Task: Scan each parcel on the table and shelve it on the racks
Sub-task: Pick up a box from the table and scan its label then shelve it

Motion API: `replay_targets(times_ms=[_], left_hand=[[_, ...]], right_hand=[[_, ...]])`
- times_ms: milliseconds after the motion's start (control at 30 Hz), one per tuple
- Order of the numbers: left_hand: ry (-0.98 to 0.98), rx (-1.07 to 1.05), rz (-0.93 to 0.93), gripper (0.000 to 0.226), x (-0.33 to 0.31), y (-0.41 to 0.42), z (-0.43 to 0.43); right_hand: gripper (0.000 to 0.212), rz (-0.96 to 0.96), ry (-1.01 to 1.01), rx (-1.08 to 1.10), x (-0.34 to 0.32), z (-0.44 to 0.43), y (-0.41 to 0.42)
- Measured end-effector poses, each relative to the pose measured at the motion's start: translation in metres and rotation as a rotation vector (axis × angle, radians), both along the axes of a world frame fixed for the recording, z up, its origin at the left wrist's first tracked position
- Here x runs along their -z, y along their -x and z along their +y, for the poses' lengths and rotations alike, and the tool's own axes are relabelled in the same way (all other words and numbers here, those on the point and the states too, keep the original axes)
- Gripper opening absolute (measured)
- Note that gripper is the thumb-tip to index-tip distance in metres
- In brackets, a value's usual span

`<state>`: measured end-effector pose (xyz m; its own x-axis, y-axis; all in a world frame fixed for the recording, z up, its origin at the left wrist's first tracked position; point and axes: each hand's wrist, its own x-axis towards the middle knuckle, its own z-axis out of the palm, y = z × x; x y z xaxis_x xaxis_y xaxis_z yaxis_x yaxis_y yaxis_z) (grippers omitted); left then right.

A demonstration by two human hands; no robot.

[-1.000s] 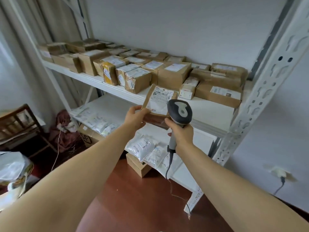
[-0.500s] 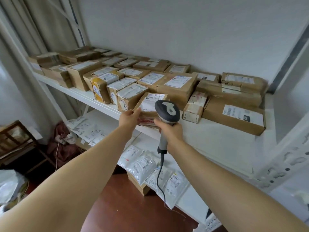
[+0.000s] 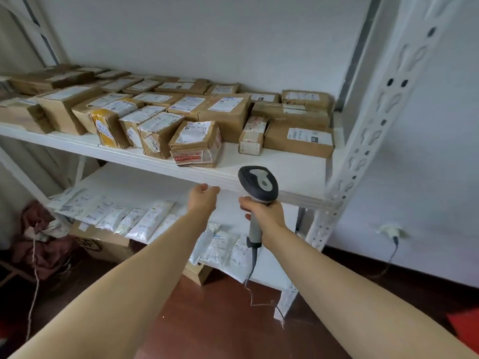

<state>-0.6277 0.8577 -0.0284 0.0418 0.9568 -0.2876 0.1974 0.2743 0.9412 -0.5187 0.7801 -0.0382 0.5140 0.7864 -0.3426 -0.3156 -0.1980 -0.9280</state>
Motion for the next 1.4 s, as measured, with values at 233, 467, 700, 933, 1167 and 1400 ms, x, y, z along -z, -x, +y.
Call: replay_targets(times_ms=[233, 467, 700, 933, 1167, 1400], left_hand=[[0.104, 0.402, 0.111, 0.050, 0.032, -0.079, -0.115], [0.054, 0.788, 0.152, 0.007, 0.028, -0.197, -0.260], [0.040, 1.117, 0.197, 0.040, 0.033, -0.350, -0.460], [0.016, 1.505, 0.304, 0.042, 0.047, -0.458, -0.679], [-0.088, 1.815, 0.380, 0.042, 0.062, -0.536, -0.821], [-0.397, 2.215, 0.386, 0.043, 0.085, -0.619, -0.947]], right_hand=[[0.033, 0.034, 0.065, 0.312, 0.025, -0.149, -0.048], [0.022, 0.122, 0.042, 0.624, 0.034, -0.319, -0.134], [0.017, 0.114, 0.004, 0.884, 0.036, -0.530, -0.234], [0.016, 0.254, -0.094, 1.254, 0.034, -0.758, -0.308], [0.014, 0.345, -0.147, 1.580, 0.048, -0.884, -0.340], [0.012, 0.387, -0.154, 1.824, 0.064, -0.958, -0.388]])
